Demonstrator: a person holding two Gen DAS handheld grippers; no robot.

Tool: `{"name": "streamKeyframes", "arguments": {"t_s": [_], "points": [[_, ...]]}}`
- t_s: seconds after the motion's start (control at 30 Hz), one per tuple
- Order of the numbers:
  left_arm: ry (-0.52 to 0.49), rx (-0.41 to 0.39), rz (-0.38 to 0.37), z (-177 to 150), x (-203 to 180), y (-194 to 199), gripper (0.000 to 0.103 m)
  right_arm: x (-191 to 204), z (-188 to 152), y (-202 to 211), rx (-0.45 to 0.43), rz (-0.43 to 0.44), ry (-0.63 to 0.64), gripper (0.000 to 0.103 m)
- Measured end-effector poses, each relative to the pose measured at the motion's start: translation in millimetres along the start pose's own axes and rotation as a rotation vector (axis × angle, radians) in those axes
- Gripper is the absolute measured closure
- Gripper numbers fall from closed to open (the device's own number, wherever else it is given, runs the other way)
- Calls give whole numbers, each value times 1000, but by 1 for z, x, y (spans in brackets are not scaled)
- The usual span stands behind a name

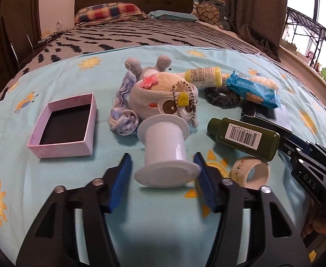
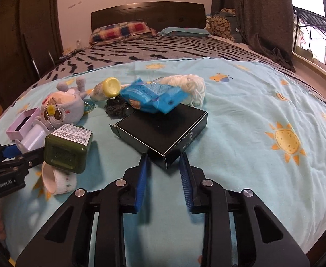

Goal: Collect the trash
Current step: 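Grasp the white spool with the left gripper while the right grasps the black box, then carry the spool and black box down to the bin beside the bed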

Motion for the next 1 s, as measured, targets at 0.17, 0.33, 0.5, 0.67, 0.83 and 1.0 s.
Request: {"name": "streamKeyframes", "arguments": {"t_s": [0.17, 0.33, 0.5, 0.67, 0.83, 1.0], "points": [[2, 2, 6, -5, 0, 1, 56, -4, 0, -1, 19, 10, -25, 74], [-4, -1, 10, -10, -2, 6, 57, 3, 5, 4, 24, 29, -24, 23], [8, -5, -1, -13, 0, 9, 57, 6, 14, -10, 62, -31, -13, 23], [0, -5, -7, -15, 0, 11, 57, 16, 27, -21, 95, -30, -20, 3], [6, -6, -18, -15, 1, 12, 57, 19, 37, -39, 138, -69, -60, 3], [12, -6, -26, -15, 5, 11, 57, 19, 39, -58, 181, -105, -78, 3]]}}
Point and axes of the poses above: each gripper's, at about its wrist camera, not at the fingertips, and y roughly against the way its jaws point, x to its left, z to its top, the point moved 7 cm from there along -y, roughly the way its jaws point, and after that the axes turned 8 degrees about -z, right-handed, at the moved point
